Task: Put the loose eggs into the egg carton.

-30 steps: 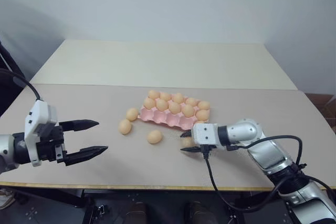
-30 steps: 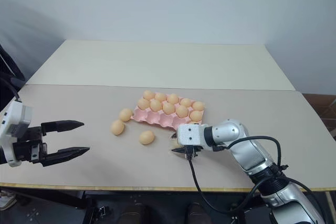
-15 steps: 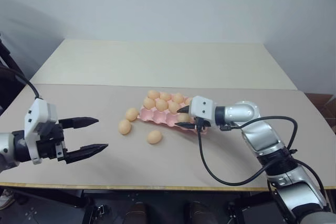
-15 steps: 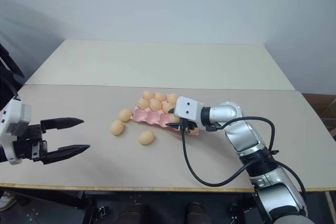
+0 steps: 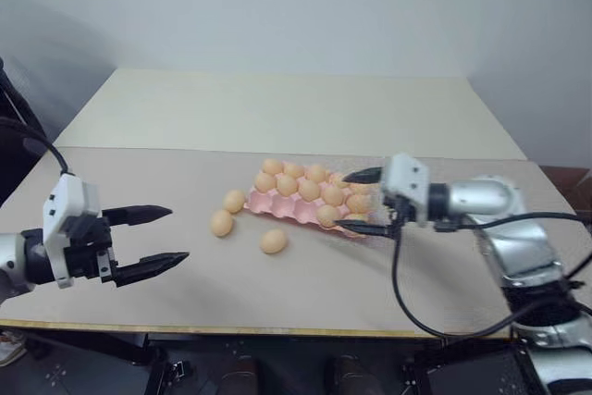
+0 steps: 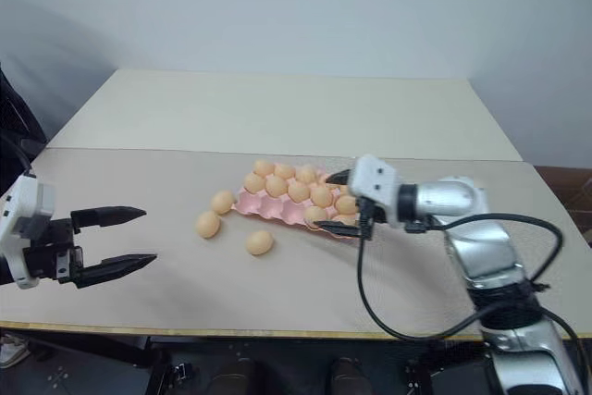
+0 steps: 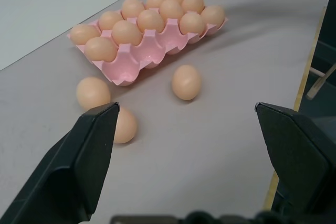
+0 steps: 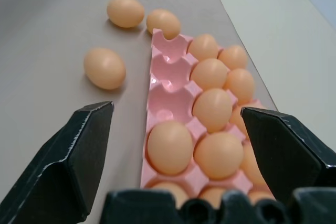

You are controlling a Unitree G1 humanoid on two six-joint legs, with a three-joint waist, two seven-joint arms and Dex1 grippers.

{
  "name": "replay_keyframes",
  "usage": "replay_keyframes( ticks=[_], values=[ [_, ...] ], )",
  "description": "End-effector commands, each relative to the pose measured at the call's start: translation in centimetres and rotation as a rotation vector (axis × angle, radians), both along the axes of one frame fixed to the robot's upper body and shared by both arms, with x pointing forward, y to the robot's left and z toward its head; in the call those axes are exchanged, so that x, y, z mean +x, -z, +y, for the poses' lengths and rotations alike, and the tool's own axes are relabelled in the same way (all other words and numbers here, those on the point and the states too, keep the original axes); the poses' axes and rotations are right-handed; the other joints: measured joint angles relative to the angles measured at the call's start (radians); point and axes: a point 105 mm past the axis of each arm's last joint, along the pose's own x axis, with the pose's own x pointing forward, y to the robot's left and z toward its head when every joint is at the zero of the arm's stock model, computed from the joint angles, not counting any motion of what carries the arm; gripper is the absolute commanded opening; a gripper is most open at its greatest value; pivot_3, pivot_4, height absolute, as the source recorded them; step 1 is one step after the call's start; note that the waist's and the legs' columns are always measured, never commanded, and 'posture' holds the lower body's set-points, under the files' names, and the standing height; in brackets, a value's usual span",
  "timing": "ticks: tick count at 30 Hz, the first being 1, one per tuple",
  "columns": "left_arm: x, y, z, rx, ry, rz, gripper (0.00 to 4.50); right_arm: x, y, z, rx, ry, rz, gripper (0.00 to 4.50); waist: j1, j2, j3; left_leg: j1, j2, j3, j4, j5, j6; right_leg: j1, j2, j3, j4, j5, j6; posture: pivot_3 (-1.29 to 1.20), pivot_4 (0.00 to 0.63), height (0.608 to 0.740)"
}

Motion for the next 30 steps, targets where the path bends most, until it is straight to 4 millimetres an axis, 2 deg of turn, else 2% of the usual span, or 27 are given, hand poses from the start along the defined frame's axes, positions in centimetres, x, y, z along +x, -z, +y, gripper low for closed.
replay_keyframes(
  ticks=[1,7,11,24,27,30],
  values=[
    [0.3,-0.6,0.8,0.015,-0.021,-0.036,4.50,-2.6,-1.9,-2.4,0.026,-0.045,0.012,4.47,0.001,0.000,0.000,0.000,0.000,0.000,0.000,0.000,0.000,0.000,0.000,0.000,0.000,0.000,0.000,0.00,0.150,0.740],
    [0.7,-0.9,2.3,0.037,-0.067,-0.042,4.50,-5.3,-1.3,-6.3,-0.034,-0.027,0.114,4.47,-0.005,0.000,0.000,0.002,0.000,0.000,0.000,0.000,0.000,0.001,0.000,0.001,0.001,-0.001,-0.002,0.00,0.150,0.740],
    [0.7,-0.8,2.5,0.033,-0.063,-0.036,4.50,-5.7,-1.1,-6.8,-0.033,-0.011,0.129,4.47,-0.005,0.000,0.000,0.005,0.001,0.001,0.000,0.000,0.000,0.002,0.000,0.001,0.001,-0.001,-0.002,0.00,0.150,0.740],
    [0.6,-0.7,1.8,0.022,-0.049,-0.036,4.50,-5.3,-1.2,-5.5,-0.023,-0.046,0.103,4.47,-0.002,0.000,0.000,0.002,0.001,0.001,0.000,0.000,0.000,0.001,0.000,0.001,0.000,-0.001,-0.002,0.00,0.150,0.740],
    [0.7,-0.5,1.2,0.015,-0.031,-0.032,4.50,-3.7,-1.2,-3.6,-0.022,-0.037,0.051,4.47,-0.010,0.000,0.000,0.004,0.001,0.001,0.000,0.000,0.000,0.001,0.000,0.001,0.001,-0.001,-0.002,0.00,0.150,0.740],
    [1.1,-0.5,0.9,0.011,-0.019,-0.034,4.50,-2.1,-0.9,-0.5,-0.049,-0.073,-0.004,4.47,-0.014,0.000,0.000,0.005,0.001,0.001,0.000,0.000,-0.001,0.001,0.001,0.002,0.002,-0.001,-0.002,0.00,0.150,0.740]
  ],
)
